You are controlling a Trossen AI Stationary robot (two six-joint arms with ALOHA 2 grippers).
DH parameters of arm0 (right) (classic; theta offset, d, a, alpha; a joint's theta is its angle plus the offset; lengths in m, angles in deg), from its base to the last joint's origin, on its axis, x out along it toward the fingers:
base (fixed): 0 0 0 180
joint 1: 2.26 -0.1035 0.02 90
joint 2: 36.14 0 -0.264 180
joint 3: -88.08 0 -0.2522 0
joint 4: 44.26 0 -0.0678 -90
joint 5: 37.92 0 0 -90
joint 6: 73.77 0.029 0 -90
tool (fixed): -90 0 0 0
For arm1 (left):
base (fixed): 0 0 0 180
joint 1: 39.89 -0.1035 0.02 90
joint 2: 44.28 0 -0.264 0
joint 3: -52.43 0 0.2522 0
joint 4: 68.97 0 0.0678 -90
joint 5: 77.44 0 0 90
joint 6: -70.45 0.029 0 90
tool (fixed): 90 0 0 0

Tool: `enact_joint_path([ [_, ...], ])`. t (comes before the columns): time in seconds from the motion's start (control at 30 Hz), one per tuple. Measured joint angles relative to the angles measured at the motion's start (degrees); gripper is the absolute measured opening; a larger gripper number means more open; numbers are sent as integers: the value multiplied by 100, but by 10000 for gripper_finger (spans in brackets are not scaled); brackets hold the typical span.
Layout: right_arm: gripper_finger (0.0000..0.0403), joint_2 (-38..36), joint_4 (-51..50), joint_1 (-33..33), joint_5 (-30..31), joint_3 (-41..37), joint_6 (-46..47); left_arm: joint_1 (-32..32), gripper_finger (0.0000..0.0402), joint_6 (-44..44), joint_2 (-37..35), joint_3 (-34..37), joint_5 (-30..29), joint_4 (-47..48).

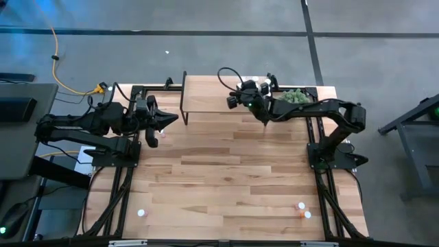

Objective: Pick and place medicine bottles onto shelf by color
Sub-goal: Put the top orange pill bottle on the shelf aligned with the other orange pill bottle

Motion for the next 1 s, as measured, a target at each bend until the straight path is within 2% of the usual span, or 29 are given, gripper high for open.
enact_joint_path([
  [0.3, 108, 65, -25, 19, 194, 2, 136, 0, 0, -131, 0, 0, 4, 4],
  [0.47, 108, 65, -92, 36, 142, 2, 422, 0, 0, -133, 0, 0, 4, 7],
  [1.0, 108, 65, -116, 112, -14, 2, 511, 0, 0, -150, 0, 1, 7, 13],
])
